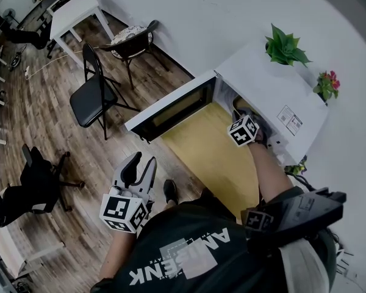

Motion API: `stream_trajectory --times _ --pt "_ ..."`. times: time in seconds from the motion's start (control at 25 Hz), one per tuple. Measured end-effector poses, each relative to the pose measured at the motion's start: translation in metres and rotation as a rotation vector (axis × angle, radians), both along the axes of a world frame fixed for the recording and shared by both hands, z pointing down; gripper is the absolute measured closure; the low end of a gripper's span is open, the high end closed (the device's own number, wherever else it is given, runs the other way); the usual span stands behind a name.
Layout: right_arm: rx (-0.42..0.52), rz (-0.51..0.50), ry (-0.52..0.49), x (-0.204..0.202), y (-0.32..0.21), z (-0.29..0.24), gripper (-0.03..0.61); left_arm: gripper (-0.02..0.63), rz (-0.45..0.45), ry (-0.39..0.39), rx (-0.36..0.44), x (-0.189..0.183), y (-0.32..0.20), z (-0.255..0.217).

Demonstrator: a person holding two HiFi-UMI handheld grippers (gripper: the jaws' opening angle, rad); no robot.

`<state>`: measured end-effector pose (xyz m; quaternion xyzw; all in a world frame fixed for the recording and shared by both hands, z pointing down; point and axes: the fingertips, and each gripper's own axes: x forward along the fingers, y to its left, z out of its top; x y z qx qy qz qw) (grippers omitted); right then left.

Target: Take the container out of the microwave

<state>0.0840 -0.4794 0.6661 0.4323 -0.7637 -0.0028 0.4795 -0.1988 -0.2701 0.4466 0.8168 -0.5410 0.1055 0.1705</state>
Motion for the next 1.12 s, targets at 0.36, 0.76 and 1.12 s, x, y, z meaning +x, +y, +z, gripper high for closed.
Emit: stream_trajectory --times 0.36,0.76,1.12 --pt "-0.011 0.034 -0.111 -0.024 0.035 -0.022 0.551 0.457 0.092 0.027 0.020 0.002 -0.012 -0.005" --pt "-0.027 0.045 -0.216 -0.066 0.091 -0.057 0.552 0.491 0.170 0.058 0.030 0.002 -0.038 -0.002" --pt "-0.045 0.032 -0.325 -0.102 0.129 -0.092 0.552 0.495 0.313 0.094 0.048 0.015 -0.055 -0.006"
